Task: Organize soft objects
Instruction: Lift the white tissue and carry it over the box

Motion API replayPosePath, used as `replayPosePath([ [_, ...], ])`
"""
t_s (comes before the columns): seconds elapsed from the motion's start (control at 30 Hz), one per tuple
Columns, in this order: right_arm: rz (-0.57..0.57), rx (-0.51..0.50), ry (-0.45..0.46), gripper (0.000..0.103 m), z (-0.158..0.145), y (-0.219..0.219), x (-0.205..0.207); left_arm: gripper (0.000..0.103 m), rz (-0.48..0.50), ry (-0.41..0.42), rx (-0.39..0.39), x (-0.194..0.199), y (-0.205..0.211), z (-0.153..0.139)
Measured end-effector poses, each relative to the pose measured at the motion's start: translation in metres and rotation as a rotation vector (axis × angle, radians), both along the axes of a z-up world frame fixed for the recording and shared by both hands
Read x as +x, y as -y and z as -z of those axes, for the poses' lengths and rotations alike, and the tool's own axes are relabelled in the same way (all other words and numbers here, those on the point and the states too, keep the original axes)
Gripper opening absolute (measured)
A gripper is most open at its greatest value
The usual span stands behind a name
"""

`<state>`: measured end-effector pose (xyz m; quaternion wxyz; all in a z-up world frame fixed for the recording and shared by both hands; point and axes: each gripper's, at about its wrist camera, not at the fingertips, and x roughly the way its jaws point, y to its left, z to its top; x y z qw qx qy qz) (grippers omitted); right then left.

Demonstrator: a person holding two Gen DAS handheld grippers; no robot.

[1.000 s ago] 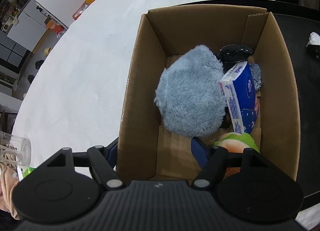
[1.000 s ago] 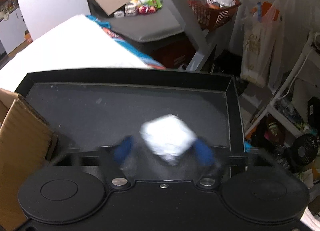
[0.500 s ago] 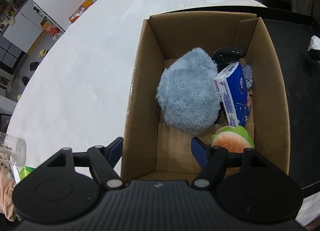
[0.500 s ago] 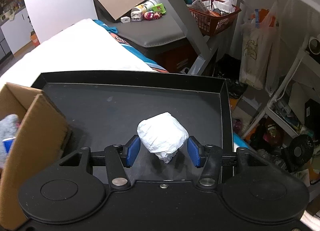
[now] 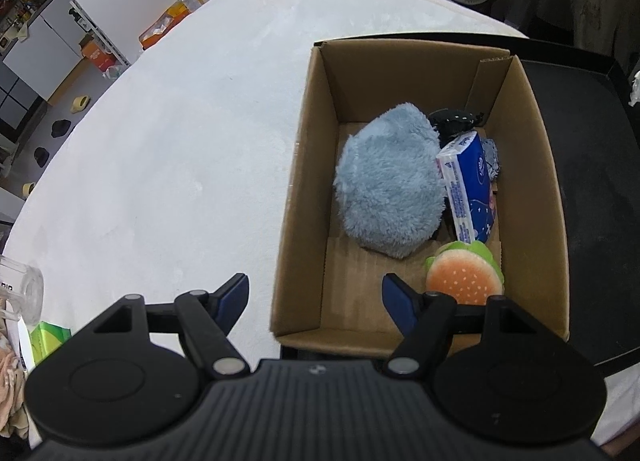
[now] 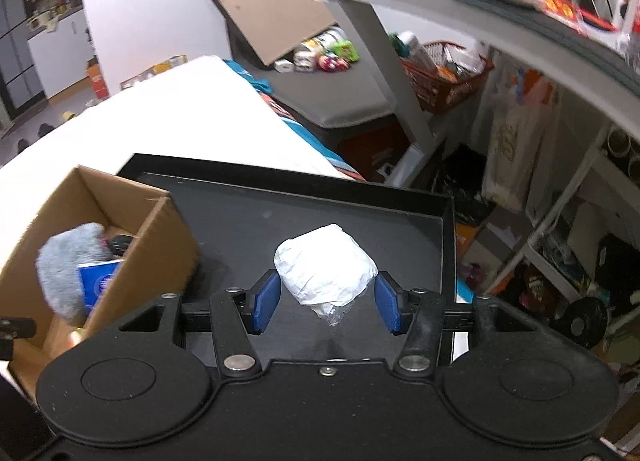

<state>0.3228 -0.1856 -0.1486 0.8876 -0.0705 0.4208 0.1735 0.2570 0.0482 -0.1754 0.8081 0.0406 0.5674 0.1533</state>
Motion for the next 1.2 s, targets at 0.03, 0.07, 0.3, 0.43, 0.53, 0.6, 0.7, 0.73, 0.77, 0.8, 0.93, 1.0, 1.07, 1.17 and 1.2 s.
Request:
replayPosePath([
  [0.03, -0.007, -0.004, 0.006, 0.051, -0.004, -0.002, -0.002, 0.072, 0.0, 0.006, -0.003, -0.001, -0.002, -0.001],
  [0.07, -0.014, -0.005, 0.011, 0.051, -0.008, -0.004, -0.003, 0.072, -0.002, 0.009, -0.006, -0.002, -0.003, -0.002],
  [0.3, -0.035, -0.005, 0.033, 0.051, -0.031, -0.013, -0.013, 0.072, -0.022, 0.042, -0.044, -0.008, -0.015, -0.007],
  [0.43, -0.036, -0.007, 0.038, 0.051, -0.039, -0.018, -0.021, 0.072, -0.017, 0.062, -0.064, -0.012, -0.019, -0.009],
  [0.53, -0.033, -0.007, 0.037, 0.051, -0.044, -0.022, -0.025, 0.072, -0.009, 0.073, -0.08, -0.013, -0.02, -0.009],
  [0.6, -0.029, -0.004, 0.034, 0.051, -0.047, -0.024, -0.028, 0.072, -0.002, 0.084, -0.093, -0.013, -0.02, -0.01],
  [0.7, -0.026, 0.004, 0.03, 0.051, -0.052, -0.028, -0.033, 0.072, 0.003, 0.1, -0.109, -0.015, -0.02, -0.01],
  [0.73, -0.027, 0.004, 0.032, 0.051, -0.053, -0.03, -0.035, 0.072, 0.002, 0.105, -0.114, -0.015, -0.021, -0.01],
  [0.77, -0.027, 0.005, 0.033, 0.051, -0.055, -0.032, -0.036, 0.072, 0.0, 0.111, -0.119, -0.015, -0.022, -0.01],
  [0.8, -0.027, 0.007, 0.033, 0.051, -0.056, -0.034, -0.038, 0.071, -0.002, 0.117, -0.124, -0.016, -0.023, -0.01],
  [0.93, -0.034, 0.01, 0.034, 0.051, -0.059, -0.044, -0.044, 0.071, -0.003, 0.125, -0.144, -0.017, -0.027, -0.008],
  [1.0, -0.04, 0.008, 0.034, 0.051, -0.06, -0.049, -0.046, 0.07, -0.007, 0.126, -0.157, -0.017, -0.029, -0.006],
  [1.07, -0.046, 0.005, 0.032, 0.051, -0.06, -0.054, -0.048, 0.069, -0.007, 0.131, -0.168, -0.018, -0.031, -0.005],
  [1.17, -0.055, 0.003, 0.026, 0.051, -0.059, -0.062, -0.051, 0.069, -0.004, 0.137, -0.18, -0.018, -0.032, -0.004],
  [1.2, -0.057, 0.003, 0.024, 0.051, -0.059, -0.064, -0.052, 0.069, -0.004, 0.139, -0.185, -0.018, -0.033, -0.003],
])
